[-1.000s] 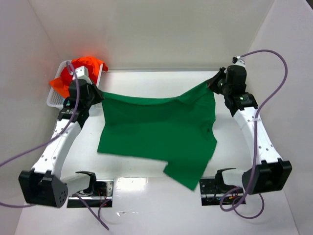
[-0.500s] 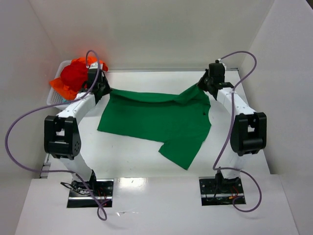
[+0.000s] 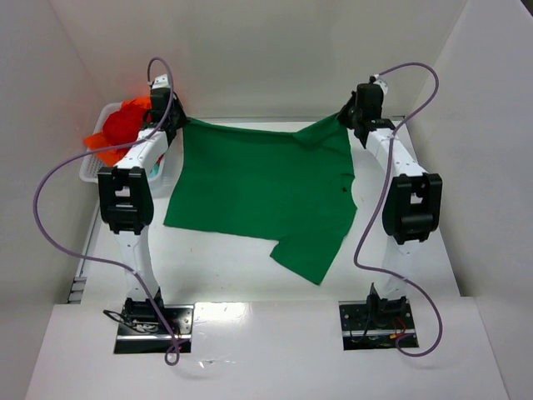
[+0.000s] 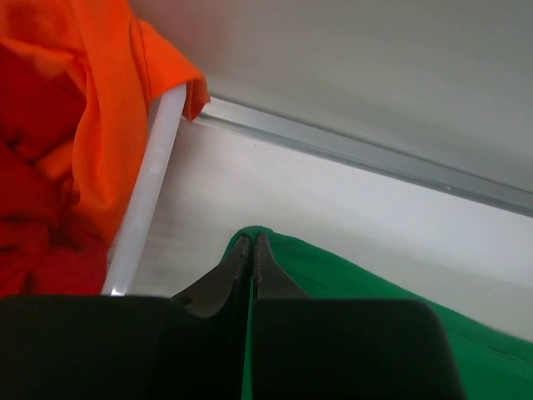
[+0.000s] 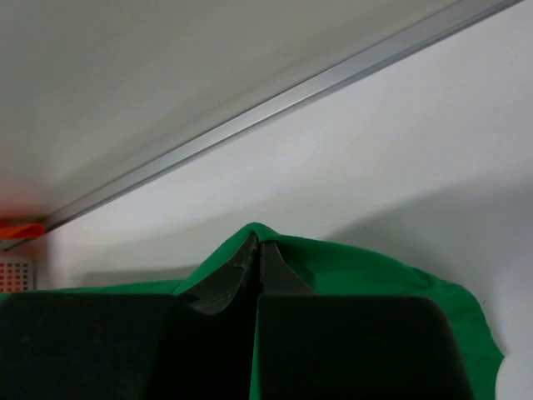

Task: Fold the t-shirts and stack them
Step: Flatten out the tshirt, then fold the flattened tshirt in 1/3 of the way

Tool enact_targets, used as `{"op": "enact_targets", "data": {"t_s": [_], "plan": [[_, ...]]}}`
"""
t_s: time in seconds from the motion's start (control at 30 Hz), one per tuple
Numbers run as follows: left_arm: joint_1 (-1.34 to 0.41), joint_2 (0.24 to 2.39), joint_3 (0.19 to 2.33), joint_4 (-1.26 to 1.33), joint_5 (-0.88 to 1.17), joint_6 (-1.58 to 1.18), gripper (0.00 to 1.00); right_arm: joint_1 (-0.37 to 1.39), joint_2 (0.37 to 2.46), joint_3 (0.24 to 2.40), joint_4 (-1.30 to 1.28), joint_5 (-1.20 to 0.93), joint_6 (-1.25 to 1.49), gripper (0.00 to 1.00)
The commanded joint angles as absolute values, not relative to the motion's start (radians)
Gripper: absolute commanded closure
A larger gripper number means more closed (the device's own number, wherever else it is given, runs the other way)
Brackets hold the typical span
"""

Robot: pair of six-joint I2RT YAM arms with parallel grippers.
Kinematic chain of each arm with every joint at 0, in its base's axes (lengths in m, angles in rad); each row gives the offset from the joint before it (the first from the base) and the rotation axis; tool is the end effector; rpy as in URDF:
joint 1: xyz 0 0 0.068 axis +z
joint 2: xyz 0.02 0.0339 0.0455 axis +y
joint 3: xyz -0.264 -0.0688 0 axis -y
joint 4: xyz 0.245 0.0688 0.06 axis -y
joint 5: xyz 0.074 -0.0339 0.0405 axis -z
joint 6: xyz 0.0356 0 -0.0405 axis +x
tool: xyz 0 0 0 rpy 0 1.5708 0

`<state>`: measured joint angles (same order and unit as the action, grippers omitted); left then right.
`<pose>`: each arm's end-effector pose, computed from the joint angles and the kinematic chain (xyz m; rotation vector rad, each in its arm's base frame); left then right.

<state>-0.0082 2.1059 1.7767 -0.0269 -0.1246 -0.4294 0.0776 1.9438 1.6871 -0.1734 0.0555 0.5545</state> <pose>0.5083 0.0003 0.2801 -0.4843 1.8660 -0.1733 0.4667 0.0343 0.3095 0.5113 1.9515 0.3489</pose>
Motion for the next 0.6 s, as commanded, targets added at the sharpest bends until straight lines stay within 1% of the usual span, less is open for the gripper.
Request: {"op": "enact_targets", "data": {"t_s": [0.0, 0.07, 0.17, 0.47, 0.57], "plan": [[0.003, 2.187, 1.89, 0.026, -0.104, -0.376, 1.0, 0.069, 1.99, 1.749, -0.138, 0.087, 0.531, 1.0], [0.003, 2.226, 1.983, 0.008, -0.094, -0.365, 1.0, 0.069, 2.016, 1.767, -0.138, 0.087, 0.531, 1.0], [0.012, 2.301, 2.052, -0.024, -0.083, -0.354, 1.0, 0.069, 2.069, 1.834, -0.161, 0.087, 0.52, 1.0], [0.021, 2.335, 2.071, -0.025, -0.074, -0.331, 1.0, 0.051, 2.189, 1.999, -0.219, 0.04, 0.529, 1.0], [0.021, 2.335, 2.071, -0.044, -0.074, -0.319, 1.0, 0.051, 2.169, 1.973, -0.229, -0.008, 0.549, 1.0]]}}
